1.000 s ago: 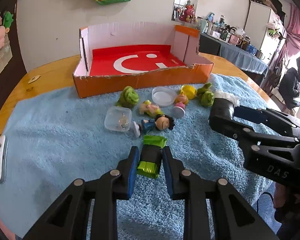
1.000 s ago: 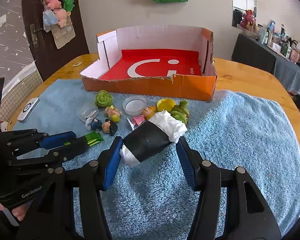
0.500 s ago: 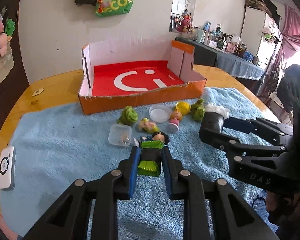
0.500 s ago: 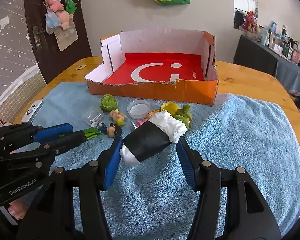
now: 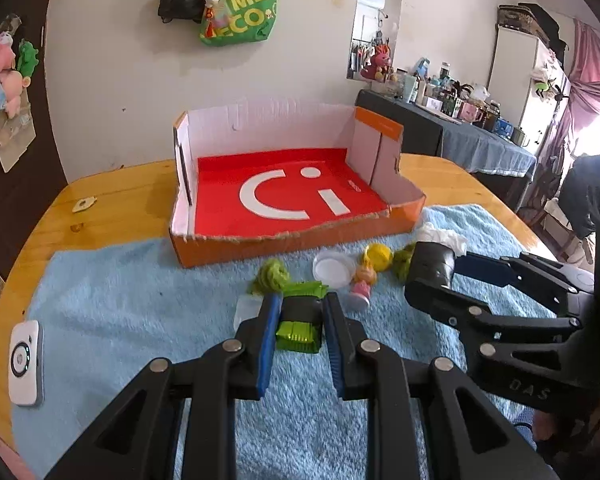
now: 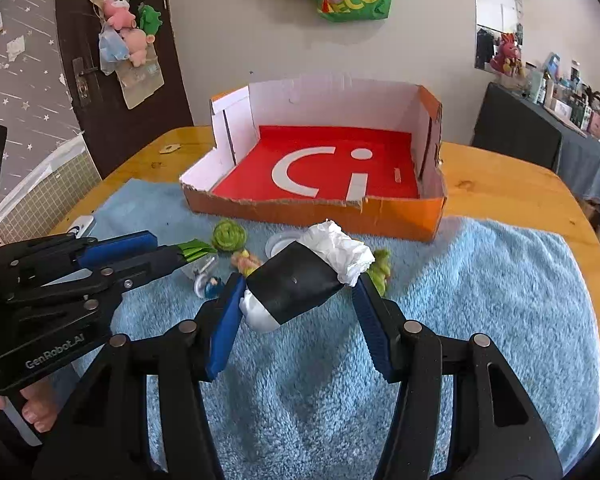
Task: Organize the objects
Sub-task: 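Lift both held items and carry them over into the red-lined box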
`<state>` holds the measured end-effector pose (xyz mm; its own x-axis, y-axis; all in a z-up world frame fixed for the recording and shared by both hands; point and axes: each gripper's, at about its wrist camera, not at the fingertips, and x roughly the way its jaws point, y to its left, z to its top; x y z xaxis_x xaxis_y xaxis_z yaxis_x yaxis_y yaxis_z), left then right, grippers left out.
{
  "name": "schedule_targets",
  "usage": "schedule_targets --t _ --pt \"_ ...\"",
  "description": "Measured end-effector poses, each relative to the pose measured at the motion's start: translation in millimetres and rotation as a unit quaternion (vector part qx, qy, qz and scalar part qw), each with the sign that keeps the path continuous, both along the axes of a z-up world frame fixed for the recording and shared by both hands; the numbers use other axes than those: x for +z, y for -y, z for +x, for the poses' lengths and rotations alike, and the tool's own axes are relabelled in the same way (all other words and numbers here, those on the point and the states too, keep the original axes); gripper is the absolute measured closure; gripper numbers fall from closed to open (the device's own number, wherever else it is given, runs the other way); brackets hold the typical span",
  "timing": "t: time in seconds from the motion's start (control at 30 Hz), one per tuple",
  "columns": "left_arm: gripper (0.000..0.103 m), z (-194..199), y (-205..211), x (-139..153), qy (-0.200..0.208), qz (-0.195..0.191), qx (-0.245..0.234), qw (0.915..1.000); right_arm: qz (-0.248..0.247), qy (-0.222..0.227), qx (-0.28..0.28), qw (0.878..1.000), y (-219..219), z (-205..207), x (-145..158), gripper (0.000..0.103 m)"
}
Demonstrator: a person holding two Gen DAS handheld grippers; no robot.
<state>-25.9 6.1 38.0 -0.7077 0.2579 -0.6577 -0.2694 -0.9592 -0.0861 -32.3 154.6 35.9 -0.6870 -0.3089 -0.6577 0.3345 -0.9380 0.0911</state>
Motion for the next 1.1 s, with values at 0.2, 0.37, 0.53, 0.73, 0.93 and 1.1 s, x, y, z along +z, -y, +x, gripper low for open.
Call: schedule_targets --t 0.2,0.37,0.53,0.73,0.93,1.1 --pt "0.079 -16.1 -2.5 9.0 -0.004 0.002 0.000 1.0000 -0.004 -0.003 0.003 1.000 0.6 -11.6 9.3 0.050" --pt "0.079 -29.2 -4.7 20.1 -0.013 -0.001 0.001 0.9999 -0.007 -0.004 0.002 1.000 0.4 -23.3 16.9 0.050" --pt "0.079 -45.6 -7.7 32.3 -0.026 -0.004 0.003 0.9997 -0.006 -0.002 0.002 1.000 1.2 -36.9 22.3 0.050" --pt "0.079 -66.7 -6.7 41.1 -0.032 -0.006 0.008 0.9994 -0.011 0.000 0.004 1.000 -0.8 -54.5 30.1 0.050" --pt "0.079 -88.6 -5.0 50.2 -0.042 -0.007 0.014 0.9990 -0.014 0.002 0.009 1.000 3.1 -74.4 36.6 0.050" --pt "0.079 -105.3 -6.5 51.1 -0.043 -0.004 0.019 0.9989 -0.021 0.006 0.009 1.000 3.7 -90.1 37.6 0.050"
